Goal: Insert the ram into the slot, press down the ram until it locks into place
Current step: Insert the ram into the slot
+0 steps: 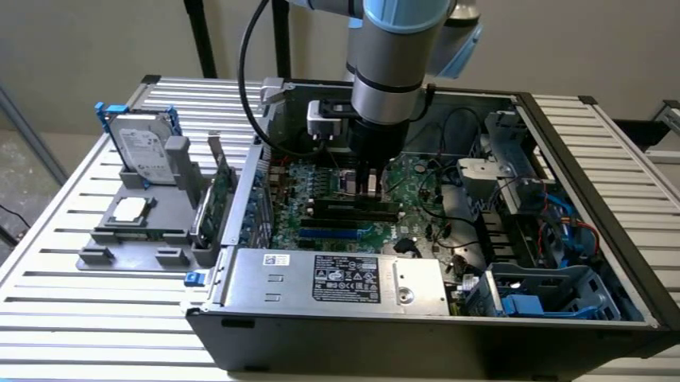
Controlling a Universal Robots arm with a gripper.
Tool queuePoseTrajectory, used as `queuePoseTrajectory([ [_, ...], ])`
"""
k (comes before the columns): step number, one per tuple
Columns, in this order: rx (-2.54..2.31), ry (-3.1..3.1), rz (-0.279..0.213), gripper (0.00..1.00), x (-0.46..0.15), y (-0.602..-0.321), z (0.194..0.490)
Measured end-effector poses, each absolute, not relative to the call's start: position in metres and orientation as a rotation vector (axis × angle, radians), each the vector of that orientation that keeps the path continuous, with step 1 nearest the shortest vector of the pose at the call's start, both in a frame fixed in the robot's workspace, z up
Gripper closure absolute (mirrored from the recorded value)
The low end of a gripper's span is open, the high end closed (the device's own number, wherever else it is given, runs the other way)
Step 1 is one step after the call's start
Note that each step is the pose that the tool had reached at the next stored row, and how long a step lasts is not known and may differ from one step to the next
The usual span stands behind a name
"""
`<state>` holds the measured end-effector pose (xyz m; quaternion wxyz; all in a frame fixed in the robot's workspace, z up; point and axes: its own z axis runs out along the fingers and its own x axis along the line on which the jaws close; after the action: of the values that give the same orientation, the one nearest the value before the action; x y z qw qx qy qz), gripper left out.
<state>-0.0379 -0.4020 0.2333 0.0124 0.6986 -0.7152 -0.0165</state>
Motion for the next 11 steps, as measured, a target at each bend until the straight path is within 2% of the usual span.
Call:
queuePoseTrajectory([
  [11, 2.176, -2.227, -0.047, 0.87, -0.0379, -0.4011, 0.2281],
])
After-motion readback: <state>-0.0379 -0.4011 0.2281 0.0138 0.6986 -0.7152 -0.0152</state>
